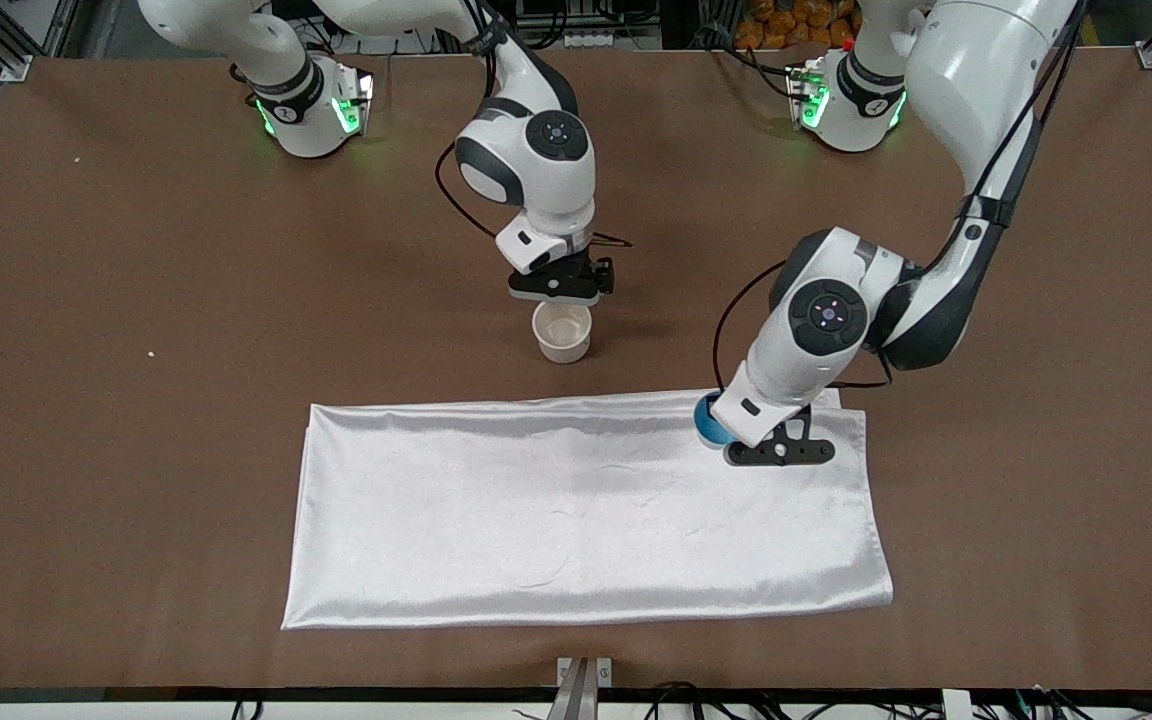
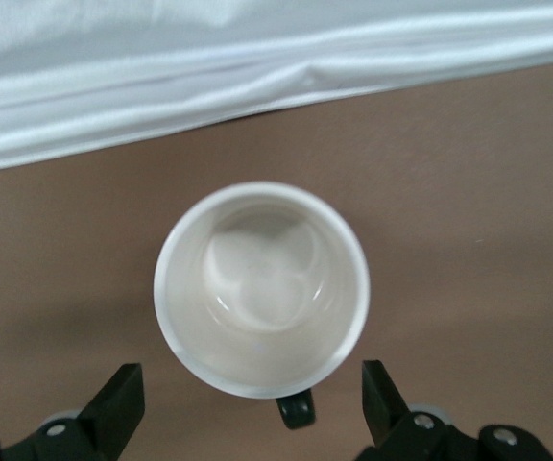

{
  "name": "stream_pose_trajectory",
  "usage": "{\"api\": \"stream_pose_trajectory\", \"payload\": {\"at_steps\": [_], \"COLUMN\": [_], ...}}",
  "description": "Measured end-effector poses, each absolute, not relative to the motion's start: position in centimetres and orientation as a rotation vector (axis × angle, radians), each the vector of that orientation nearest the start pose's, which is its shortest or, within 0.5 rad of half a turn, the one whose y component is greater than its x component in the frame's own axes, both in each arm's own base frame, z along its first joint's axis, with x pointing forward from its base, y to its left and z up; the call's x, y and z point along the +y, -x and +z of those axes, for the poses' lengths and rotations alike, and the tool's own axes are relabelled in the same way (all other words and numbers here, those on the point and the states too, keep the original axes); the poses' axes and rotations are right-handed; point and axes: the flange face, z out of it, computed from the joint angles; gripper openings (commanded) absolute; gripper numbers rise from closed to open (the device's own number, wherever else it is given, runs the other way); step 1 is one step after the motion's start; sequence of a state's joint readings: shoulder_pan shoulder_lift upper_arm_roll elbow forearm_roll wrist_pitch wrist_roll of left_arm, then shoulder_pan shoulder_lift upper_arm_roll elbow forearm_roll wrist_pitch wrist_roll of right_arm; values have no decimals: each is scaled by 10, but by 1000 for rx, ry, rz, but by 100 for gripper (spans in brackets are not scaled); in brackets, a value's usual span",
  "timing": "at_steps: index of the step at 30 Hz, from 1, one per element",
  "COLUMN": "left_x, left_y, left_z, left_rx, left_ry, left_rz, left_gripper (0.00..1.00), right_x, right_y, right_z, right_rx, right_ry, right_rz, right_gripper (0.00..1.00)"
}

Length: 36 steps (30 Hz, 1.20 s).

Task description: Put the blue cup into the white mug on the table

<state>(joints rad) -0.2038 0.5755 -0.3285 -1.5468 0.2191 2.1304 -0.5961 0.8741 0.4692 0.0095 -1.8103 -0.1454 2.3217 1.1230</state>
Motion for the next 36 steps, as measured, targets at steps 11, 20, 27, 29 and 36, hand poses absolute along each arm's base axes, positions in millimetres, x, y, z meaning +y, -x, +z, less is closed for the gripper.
{"api": "stream_pose_trajectory", "payload": {"at_steps": [11, 20, 27, 29, 36], "left_x": [-382, -413, -466, -481, -513], "left_y": [-581, -557, -508, -493, -456], "left_z": [351, 359, 365, 365, 359], "left_rx": [-67, -171, -238, -245, -263], "left_ry": [3157, 3179, 3179, 3176, 3160], "left_rz": [-36, -4, 59, 66, 85], "left_gripper": [0, 0, 0, 0, 0], "right_x": [421, 268, 142, 114, 83], "right_y": [-516, -617, -666, -675, -689], "right_z": [332, 349, 356, 358, 377], "right_rx": [168, 63, -106, -134, -176], "right_ry": [3219, 3247, 3257, 3258, 3257], "right_rz": [-139, -110, -95, -97, -131], "right_gripper": [100, 100, 100, 100, 100]}}
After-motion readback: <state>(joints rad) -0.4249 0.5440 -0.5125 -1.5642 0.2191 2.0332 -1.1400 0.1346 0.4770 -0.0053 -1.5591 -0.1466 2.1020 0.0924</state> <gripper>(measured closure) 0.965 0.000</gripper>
